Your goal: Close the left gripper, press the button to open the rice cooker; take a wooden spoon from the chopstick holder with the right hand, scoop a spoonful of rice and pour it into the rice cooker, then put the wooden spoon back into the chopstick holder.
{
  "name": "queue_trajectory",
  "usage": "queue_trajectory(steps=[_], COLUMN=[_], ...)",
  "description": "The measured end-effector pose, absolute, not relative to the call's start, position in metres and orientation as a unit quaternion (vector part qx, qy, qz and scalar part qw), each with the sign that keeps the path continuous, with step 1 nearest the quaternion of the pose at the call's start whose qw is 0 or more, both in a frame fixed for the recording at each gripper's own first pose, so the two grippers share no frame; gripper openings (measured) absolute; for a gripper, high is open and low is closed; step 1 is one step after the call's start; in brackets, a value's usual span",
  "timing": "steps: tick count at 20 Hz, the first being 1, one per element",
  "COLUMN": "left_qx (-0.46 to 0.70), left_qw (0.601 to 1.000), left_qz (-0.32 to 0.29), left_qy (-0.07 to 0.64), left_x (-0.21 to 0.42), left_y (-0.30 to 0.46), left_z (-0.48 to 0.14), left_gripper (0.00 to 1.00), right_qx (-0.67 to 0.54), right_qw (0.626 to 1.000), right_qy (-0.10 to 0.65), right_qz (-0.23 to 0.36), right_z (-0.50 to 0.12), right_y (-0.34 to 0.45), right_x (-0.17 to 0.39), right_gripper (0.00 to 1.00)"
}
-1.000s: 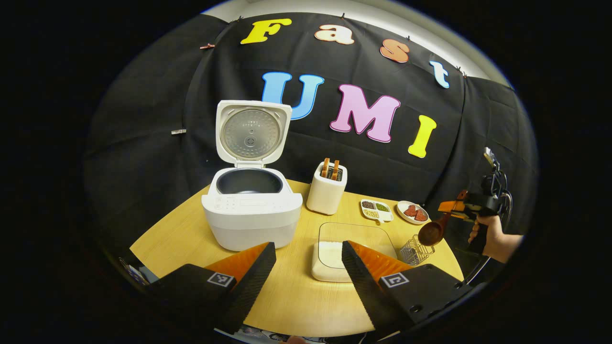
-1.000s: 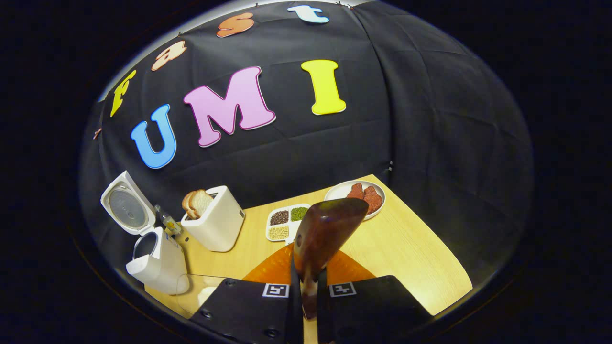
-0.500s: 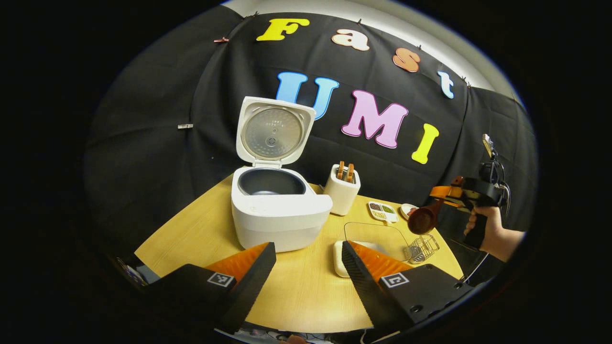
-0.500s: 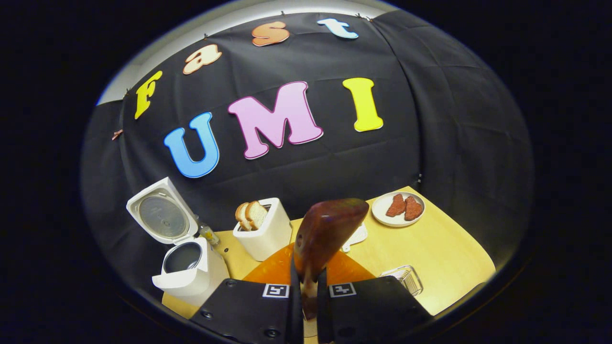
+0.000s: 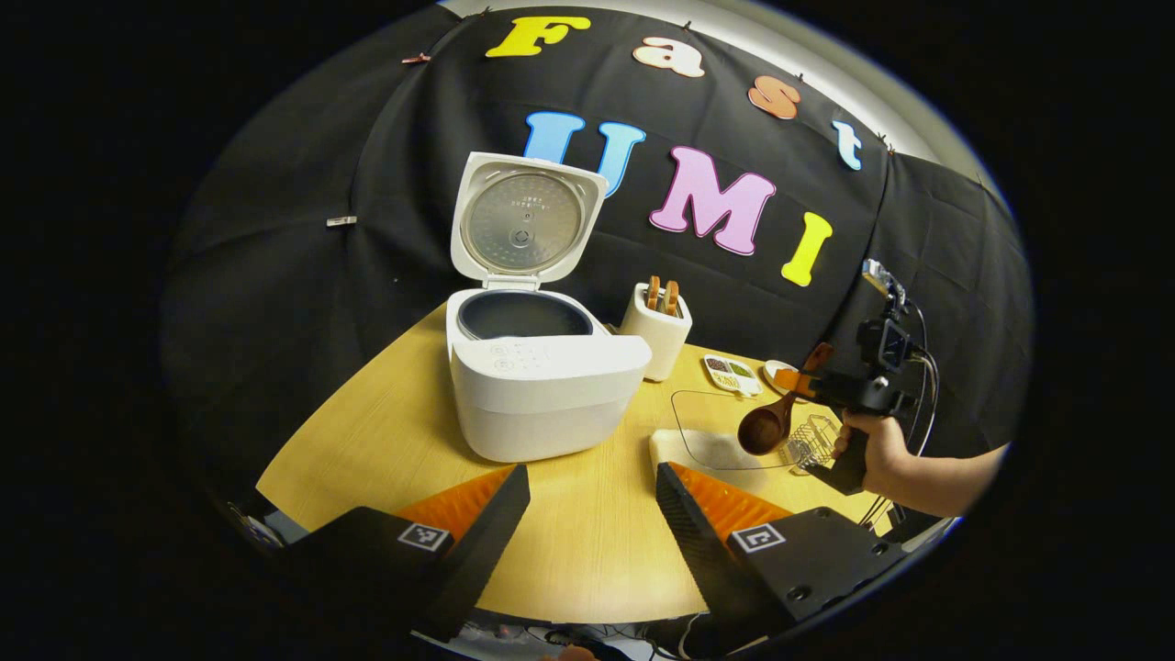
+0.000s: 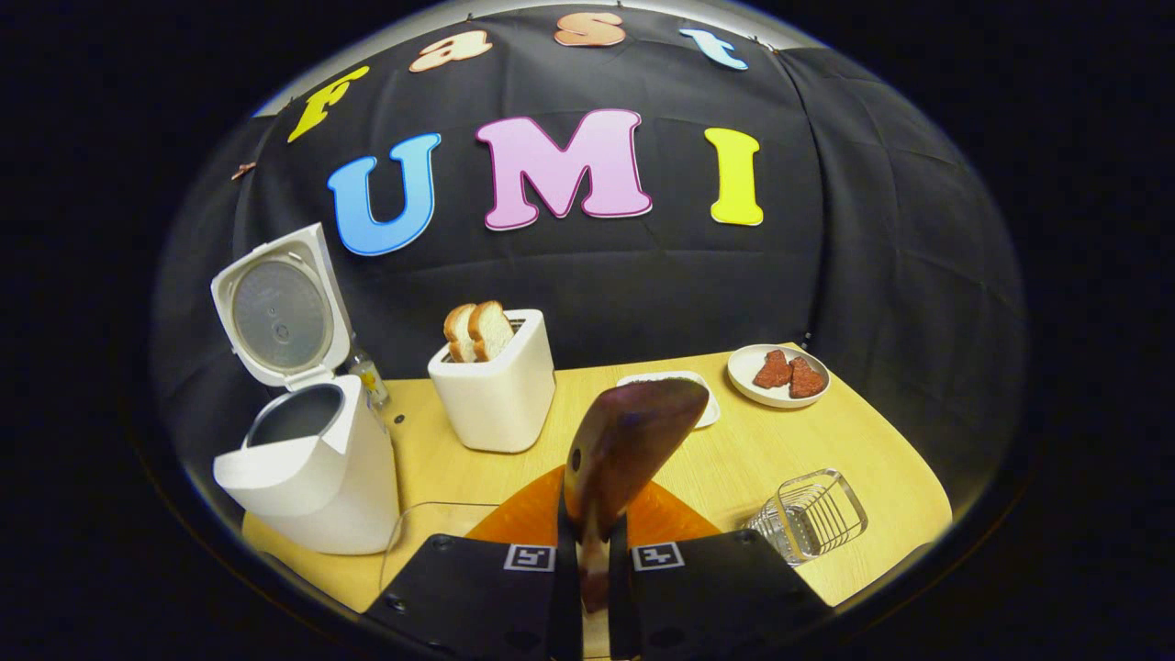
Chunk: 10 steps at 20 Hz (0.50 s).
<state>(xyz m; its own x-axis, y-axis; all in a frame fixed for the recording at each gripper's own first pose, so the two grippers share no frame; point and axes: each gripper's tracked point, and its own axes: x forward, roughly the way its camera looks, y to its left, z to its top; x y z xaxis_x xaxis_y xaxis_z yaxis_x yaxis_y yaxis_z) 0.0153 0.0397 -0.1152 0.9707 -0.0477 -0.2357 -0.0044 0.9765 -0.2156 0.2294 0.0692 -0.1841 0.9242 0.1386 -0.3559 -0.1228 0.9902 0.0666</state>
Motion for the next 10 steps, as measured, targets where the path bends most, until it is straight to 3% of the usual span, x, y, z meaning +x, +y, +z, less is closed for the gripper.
queue_trajectory(steps=[7, 10], left_qx=[-0.120, -0.122], left_qw=[0.985, 0.986], left_qz=[-0.008, -0.003], left_qy=[0.124, 0.115], left_x=[0.016, 0.016], left_y=[0.057, 0.060], left_z=[-0.123, -0.119], left_gripper=[0.96, 0.95], right_qx=[0.008, 0.001], right_qw=[0.970, 0.973], right_qy=[0.234, 0.222], right_qz=[0.061, 0.063], right_z=[-0.229, -0.228], right_y=[0.091, 0.103], right_x=[0.221, 0.213], right_gripper=[0.16, 0.16])
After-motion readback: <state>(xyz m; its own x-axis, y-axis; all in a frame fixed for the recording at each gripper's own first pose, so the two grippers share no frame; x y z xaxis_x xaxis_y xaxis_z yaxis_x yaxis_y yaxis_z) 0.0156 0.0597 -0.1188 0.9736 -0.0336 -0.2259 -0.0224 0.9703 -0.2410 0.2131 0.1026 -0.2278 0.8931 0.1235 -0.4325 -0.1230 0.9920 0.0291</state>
